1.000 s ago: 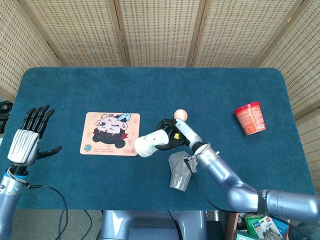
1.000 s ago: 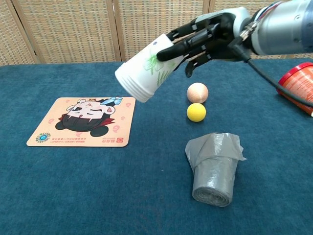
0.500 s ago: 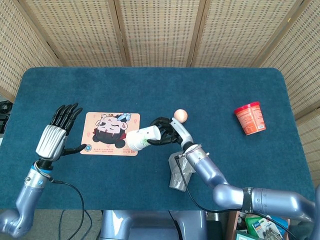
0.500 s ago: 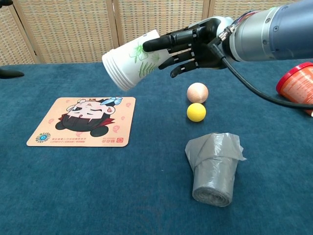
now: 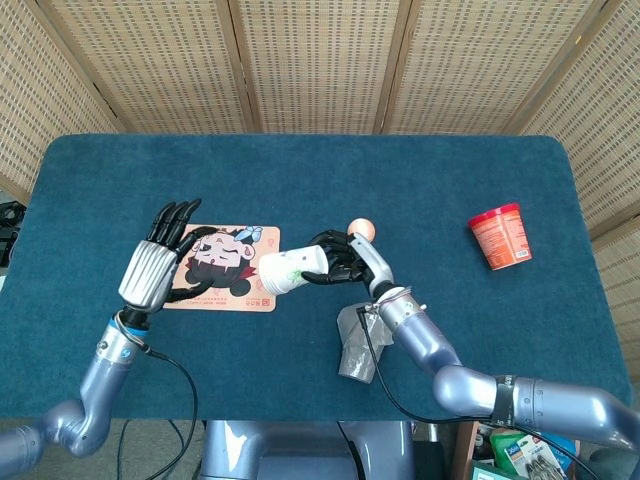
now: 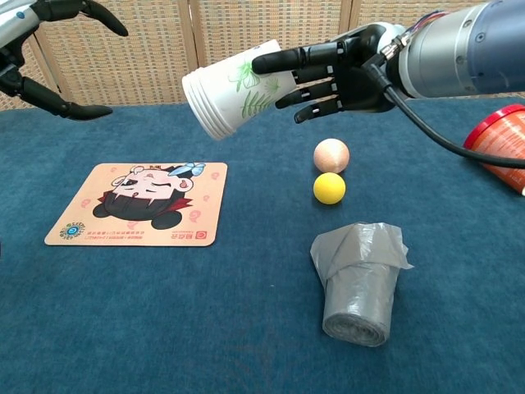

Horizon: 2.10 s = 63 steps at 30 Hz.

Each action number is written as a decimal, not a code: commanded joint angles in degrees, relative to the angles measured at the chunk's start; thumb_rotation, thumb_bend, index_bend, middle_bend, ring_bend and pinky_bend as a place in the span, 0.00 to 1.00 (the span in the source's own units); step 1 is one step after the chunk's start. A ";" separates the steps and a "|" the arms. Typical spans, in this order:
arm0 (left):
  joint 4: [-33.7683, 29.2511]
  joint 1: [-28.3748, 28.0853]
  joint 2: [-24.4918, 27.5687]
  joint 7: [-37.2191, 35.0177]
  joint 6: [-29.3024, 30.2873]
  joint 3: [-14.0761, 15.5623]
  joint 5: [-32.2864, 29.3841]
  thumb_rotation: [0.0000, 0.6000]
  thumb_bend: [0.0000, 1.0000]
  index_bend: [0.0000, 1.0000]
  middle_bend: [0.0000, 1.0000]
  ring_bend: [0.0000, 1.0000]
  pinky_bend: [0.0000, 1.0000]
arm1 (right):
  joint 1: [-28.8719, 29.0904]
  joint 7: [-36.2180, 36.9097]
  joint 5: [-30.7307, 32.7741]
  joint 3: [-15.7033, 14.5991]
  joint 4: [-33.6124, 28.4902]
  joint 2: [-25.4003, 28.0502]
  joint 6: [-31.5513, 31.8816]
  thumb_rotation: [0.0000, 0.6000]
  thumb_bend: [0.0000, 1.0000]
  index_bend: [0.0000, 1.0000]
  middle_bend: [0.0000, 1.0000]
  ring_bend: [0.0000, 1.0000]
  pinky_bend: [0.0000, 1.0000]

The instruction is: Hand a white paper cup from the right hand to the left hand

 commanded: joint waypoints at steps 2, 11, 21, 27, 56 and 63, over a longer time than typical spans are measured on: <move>-0.23 -1.91 -2.09 0.90 -0.23 -0.87 0.42 1.00 0.31 0.33 0.00 0.00 0.00 | -0.54 0.40 0.04 0.24 -0.38 0.19 -0.51 1.00 0.44 0.58 0.62 0.53 0.64; -1.24 -4.13 -3.76 4.26 -1.03 -1.99 -0.63 1.00 0.31 0.36 0.00 0.00 0.00 | -1.51 1.07 -0.31 0.59 -0.36 0.25 -1.57 1.00 0.45 0.58 0.62 0.53 0.64; -0.83 -5.49 -4.58 4.89 -1.66 -1.02 0.15 1.00 0.31 0.43 0.00 0.00 0.00 | -1.88 1.34 -0.12 1.13 -0.05 0.44 -1.98 1.00 0.45 0.58 0.62 0.53 0.64; 3.89 -6.95 -6.86 2.73 0.81 -0.91 3.63 1.00 0.31 0.50 0.00 0.00 0.00 | -2.43 1.91 0.06 1.48 0.03 0.85 -2.56 1.00 0.46 0.58 0.62 0.53 0.64; 13.98 -11.40 -12.28 0.47 3.53 -0.80 5.55 1.00 0.31 0.53 0.00 0.00 0.00 | -3.65 2.95 -0.90 1.53 0.65 1.59 -4.68 1.00 0.47 0.58 0.63 0.54 0.64; 14.01 -12.48 -13.12 1.34 3.31 -0.83 5.39 1.00 0.35 0.57 0.00 0.00 0.00 | -3.97 3.51 -1.16 1.66 0.99 1.92 -5.60 1.00 0.47 0.58 0.63 0.54 0.64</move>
